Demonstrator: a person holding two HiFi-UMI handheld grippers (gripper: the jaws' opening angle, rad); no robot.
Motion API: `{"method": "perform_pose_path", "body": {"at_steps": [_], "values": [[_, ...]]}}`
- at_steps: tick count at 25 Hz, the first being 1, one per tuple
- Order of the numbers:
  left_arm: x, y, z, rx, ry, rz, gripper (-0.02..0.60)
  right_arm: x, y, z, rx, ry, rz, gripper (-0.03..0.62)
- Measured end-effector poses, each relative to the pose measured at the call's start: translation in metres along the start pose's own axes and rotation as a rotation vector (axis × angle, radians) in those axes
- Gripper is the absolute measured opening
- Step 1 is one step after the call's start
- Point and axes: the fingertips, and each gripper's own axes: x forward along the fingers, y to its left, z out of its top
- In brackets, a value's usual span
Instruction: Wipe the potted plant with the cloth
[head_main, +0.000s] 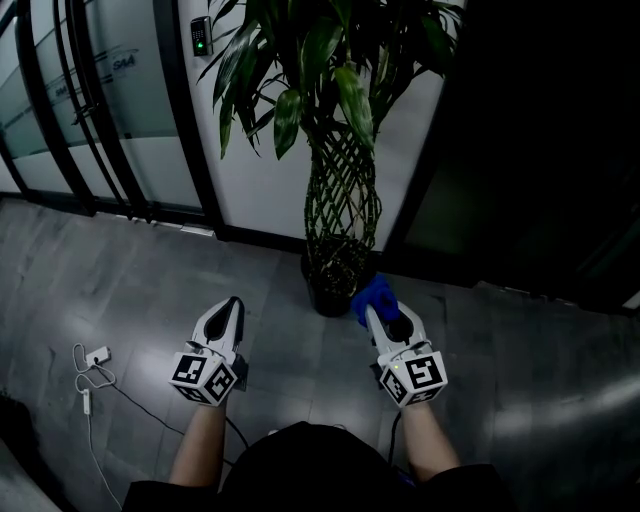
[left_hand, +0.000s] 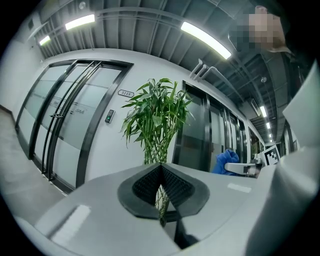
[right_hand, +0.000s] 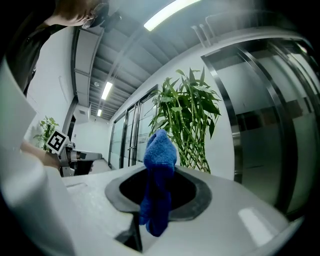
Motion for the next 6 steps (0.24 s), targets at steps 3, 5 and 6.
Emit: {"method": "perform_pose_path", "body": {"at_steps": [3,5,6], "values": [[-0.005,0.001,-0.002,0.005,-0.005,0.02,0.006,-0.006,0.004,0.001,-0.061,0.006,-0.008,0.104],[-0.01,0.004,-0.001,-0.001,-0.018,0.04,0.006,-0.008,0.007,0.003,-0.096,0.009,-0.003,0.104],[-0.012,0.005,0.0,-0.004,-0.026,0.051,0.006,-0.009,0.008,0.005,-0.111,0.008,0.001,0.104]]}}
